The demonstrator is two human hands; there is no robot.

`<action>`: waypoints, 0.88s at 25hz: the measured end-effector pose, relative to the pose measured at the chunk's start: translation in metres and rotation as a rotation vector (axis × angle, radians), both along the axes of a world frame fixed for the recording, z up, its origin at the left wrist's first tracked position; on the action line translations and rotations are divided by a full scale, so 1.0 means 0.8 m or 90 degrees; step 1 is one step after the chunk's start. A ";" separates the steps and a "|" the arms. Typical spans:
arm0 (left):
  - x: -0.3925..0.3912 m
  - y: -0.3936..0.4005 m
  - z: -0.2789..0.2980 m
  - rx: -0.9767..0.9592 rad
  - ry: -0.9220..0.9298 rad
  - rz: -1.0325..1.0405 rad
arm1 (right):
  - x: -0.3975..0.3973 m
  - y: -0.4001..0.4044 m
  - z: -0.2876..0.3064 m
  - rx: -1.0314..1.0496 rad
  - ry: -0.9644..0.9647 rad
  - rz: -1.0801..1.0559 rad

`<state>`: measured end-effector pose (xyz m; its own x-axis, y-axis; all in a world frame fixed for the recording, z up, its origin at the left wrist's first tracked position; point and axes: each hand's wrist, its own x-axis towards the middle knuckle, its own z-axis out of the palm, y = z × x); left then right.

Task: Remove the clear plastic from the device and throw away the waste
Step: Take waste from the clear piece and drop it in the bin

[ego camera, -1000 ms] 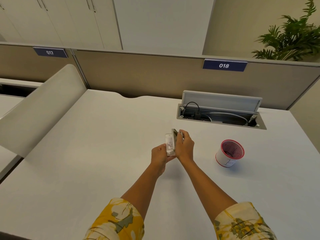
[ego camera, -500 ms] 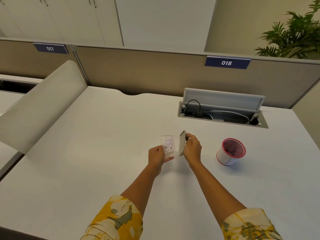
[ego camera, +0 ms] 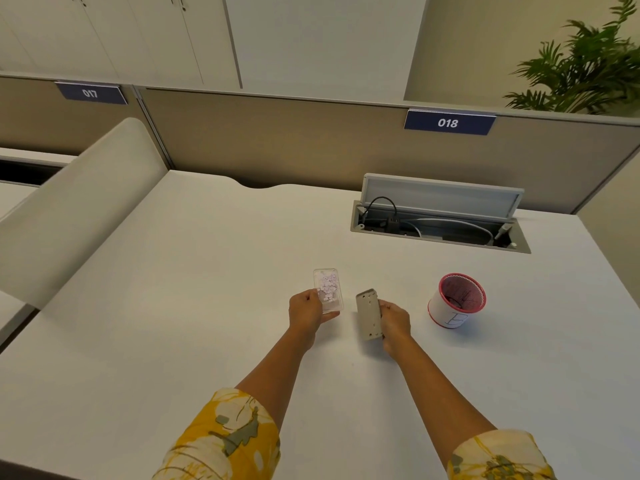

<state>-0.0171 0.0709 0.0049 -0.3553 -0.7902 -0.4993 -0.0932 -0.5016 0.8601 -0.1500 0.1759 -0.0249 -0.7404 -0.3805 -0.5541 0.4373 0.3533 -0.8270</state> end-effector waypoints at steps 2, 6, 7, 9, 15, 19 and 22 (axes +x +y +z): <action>0.000 0.001 0.000 -0.001 -0.001 -0.003 | 0.003 0.007 -0.005 0.044 0.054 0.034; -0.001 0.006 0.001 0.001 0.005 -0.007 | 0.008 0.016 -0.012 0.103 0.123 0.073; -0.002 0.007 0.001 0.001 0.009 -0.010 | 0.009 0.018 -0.013 0.112 0.131 0.068; -0.002 0.009 0.002 0.004 0.015 -0.014 | 0.011 0.020 -0.015 0.127 0.157 0.050; -0.006 0.013 0.004 0.004 0.015 -0.029 | 0.014 0.022 -0.008 0.188 0.269 0.008; -0.015 0.020 0.008 0.003 0.032 -0.044 | 0.009 0.036 -0.011 0.189 0.262 0.039; -0.027 0.028 0.015 0.005 0.060 -0.048 | 0.009 0.043 -0.006 0.145 0.275 0.028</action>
